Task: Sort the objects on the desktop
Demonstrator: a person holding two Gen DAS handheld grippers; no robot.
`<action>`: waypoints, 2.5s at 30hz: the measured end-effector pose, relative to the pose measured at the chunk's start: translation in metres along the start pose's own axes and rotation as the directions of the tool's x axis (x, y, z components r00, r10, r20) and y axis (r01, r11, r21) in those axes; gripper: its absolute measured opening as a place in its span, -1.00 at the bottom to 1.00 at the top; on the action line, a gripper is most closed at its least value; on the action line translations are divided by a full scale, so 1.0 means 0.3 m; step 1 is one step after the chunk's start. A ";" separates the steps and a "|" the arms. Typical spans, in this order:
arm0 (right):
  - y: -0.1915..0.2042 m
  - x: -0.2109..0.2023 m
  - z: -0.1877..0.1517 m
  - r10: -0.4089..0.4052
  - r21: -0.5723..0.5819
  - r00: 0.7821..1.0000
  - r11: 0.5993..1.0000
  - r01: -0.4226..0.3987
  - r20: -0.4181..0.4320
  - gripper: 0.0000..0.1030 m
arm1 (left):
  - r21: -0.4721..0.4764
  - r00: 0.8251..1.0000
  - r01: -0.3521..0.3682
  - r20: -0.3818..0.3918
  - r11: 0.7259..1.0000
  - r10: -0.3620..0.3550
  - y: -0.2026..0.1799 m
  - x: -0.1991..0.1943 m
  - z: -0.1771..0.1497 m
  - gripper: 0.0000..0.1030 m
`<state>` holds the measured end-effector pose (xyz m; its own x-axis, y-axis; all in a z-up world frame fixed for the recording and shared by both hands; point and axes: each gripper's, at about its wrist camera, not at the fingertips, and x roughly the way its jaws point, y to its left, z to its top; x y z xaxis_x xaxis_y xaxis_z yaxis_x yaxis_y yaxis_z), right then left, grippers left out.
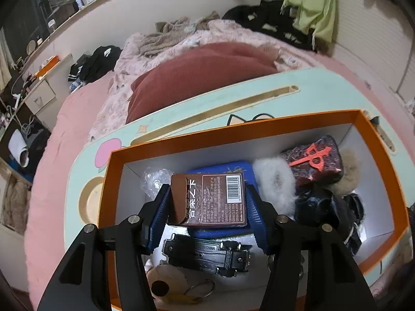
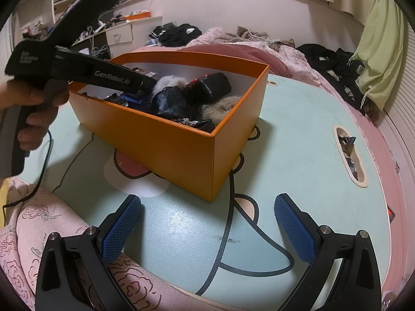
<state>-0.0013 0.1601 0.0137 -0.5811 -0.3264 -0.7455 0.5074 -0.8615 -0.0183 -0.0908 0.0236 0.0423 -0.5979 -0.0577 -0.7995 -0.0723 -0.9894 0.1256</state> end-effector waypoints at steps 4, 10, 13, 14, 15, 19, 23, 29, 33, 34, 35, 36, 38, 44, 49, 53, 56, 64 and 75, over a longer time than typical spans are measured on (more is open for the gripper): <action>0.000 -0.001 0.000 0.000 0.000 1.000 1.000 0.000 0.000 0.99 | -0.027 0.995 0.033 0.097 0.999 -0.030 0.025 -0.092 -0.035 0.10; 0.000 -0.002 0.000 0.000 0.000 1.000 1.000 0.000 0.000 0.99 | -0.071 0.954 0.186 0.251 0.980 -0.162 0.079 -0.346 -0.107 0.10; 0.000 -0.002 0.000 0.000 0.000 1.000 1.000 0.000 0.000 0.99 | -0.027 0.943 0.242 0.242 0.970 -0.229 0.061 -0.401 -0.189 0.10; -0.001 -0.002 0.000 0.000 0.000 1.000 1.000 0.000 0.000 0.99 | -0.010 0.943 0.262 0.214 0.965 -0.254 0.050 -0.394 -0.221 0.10; -0.001 -0.002 0.000 0.000 0.000 1.000 1.000 0.000 0.000 0.99 | -0.001 0.944 0.273 0.191 0.962 -0.268 0.038 -0.381 -0.243 0.10; 0.000 -0.003 -0.001 0.001 0.000 1.000 1.000 -0.001 0.001 0.99 | -0.009 0.967 0.234 0.101 0.972 -0.232 -0.013 -0.247 -0.290 0.11; 0.001 -0.005 -0.001 0.000 0.000 1.000 1.000 0.000 0.001 0.99 | -0.077 0.977 0.201 0.093 0.977 -0.193 -0.020 -0.179 -0.275 0.12; 0.002 -0.005 -0.001 0.000 0.000 1.000 1.000 0.000 0.001 0.99 | -0.065 0.985 0.104 0.148 0.992 -0.094 -0.015 -0.240 -0.333 0.62; 0.003 -0.003 -0.001 -0.001 0.000 1.000 1.000 0.001 -0.003 0.99 | -0.030 0.995 0.077 0.062 0.997 -0.076 -0.023 -0.185 -0.404 0.66; 0.003 -0.004 -0.001 -0.001 -0.001 1.000 1.000 0.001 0.000 0.99 | -0.046 0.992 0.117 0.046 0.992 -0.114 -0.013 -0.151 -0.414 0.74; 0.003 -0.004 -0.001 -0.001 -0.001 1.000 1.000 0.001 0.000 0.99 | -0.073 0.991 0.136 0.022 0.988 -0.135 0.000 -0.128 -0.406 0.87; 0.003 -0.004 -0.001 -0.001 -0.001 1.000 1.000 0.001 -0.001 0.99 | -0.102 0.993 0.119 0.004 0.988 -0.119 0.019 -0.106 -0.399 0.99; 0.002 -0.006 -0.001 -0.001 -0.002 1.000 1.000 0.001 0.000 0.99 | -0.132 0.995 0.102 -0.001 0.986 -0.103 0.037 -0.080 -0.391 0.99; 0.001 -0.009 -0.003 -0.003 -0.001 1.000 1.000 0.003 0.000 0.99 | -0.134 0.995 0.099 0.006 0.986 -0.100 0.041 -0.036 -0.387 0.99; -0.005 -0.039 0.001 -0.002 0.010 0.999 1.000 0.002 0.043 0.95 | -0.136 0.995 0.102 0.010 0.985 -0.101 0.058 -0.039 -0.400 0.99; 0.005 -0.129 0.018 0.062 0.009 0.993 0.998 -0.063 0.096 0.81 | -0.136 0.995 0.101 0.012 0.986 -0.101 0.059 -0.063 -0.411 0.99; -0.005 -0.202 0.084 0.105 0.020 0.982 0.994 -0.109 0.158 0.73 | -0.136 0.995 0.101 0.013 0.986 -0.101 0.061 -0.059 -0.411 0.99; -0.045 -0.131 0.358 0.156 0.151 0.984 0.974 -0.168 0.083 0.08 | -0.135 0.995 0.102 0.013 0.986 -0.101 0.063 -0.060 -0.414 0.99; 0.106 0.115 0.356 -0.001 -0.006 0.981 1.000 0.000 -0.195 -0.39 | -0.133 0.995 0.103 0.014 0.986 -0.102 0.073 -0.086 -0.400 0.99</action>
<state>-0.0732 0.0799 0.0587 -0.4459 -0.2436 -0.8613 0.5112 -0.8592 -0.0217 0.0189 -0.0126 -0.0048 -0.5987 0.0457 -0.7997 -0.0266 -0.9990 -0.0371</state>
